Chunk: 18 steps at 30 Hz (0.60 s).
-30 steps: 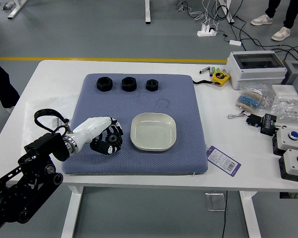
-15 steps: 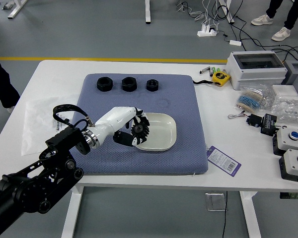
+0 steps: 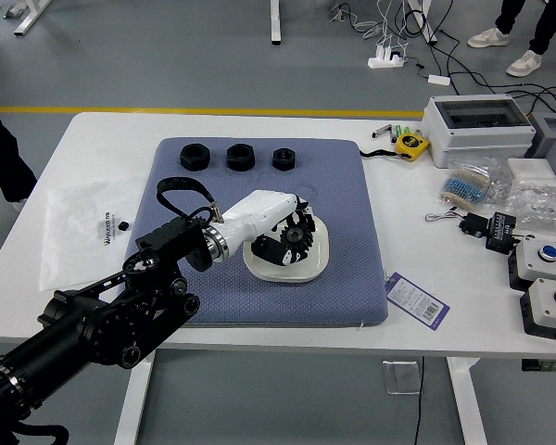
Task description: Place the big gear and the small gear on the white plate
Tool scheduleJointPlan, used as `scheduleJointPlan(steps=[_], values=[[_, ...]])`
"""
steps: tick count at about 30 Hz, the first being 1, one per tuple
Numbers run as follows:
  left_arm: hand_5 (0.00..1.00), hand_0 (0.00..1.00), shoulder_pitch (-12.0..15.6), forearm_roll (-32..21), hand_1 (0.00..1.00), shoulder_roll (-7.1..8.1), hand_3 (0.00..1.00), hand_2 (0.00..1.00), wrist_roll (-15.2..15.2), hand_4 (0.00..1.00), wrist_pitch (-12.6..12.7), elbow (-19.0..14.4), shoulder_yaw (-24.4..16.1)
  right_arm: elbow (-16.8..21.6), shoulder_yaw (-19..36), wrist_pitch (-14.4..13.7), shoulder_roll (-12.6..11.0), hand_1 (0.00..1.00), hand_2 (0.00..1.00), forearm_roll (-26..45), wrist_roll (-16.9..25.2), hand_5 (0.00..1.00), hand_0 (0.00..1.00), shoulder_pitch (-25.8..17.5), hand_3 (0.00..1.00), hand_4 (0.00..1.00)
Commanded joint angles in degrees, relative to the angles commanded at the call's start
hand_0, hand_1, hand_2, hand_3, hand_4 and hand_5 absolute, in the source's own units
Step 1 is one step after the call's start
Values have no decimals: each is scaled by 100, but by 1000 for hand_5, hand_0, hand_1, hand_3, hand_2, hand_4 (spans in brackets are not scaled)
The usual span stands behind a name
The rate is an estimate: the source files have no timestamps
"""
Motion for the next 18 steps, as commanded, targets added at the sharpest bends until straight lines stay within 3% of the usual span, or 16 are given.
scheduleJointPlan(steps=[1, 2, 7, 8, 18], values=[[11, 341, -25, 11, 433, -12, 554, 490, 2, 624, 19, 33, 10, 1, -2, 0, -1, 657, 739, 3, 1, 728, 683, 4, 597, 804], [180, 371, -76, 33, 463, -38, 576, 512, 44, 915, 26, 108, 20, 3, -1, 0, -4, 657, 739, -6, -1, 728, 683, 12, 600, 805], [180, 371, -151, 61, 463, -62, 576, 512, 195, 915, -73, 222, 19, 6, -5, 6, -13, 657, 739, -2, 1, 728, 683, 23, 600, 805], [396, 398, -157, 56, 546, -59, 619, 619, 216, 998, -106, 230, 21, 6, -5, 8, -14, 658, 740, -2, 1, 727, 683, 23, 599, 805], [432, 409, -172, -13, 561, -52, 676, 646, 239, 998, -136, 242, -35, 1, 2, 19, -18, 658, 740, -16, 1, 729, 684, 28, 598, 805]])
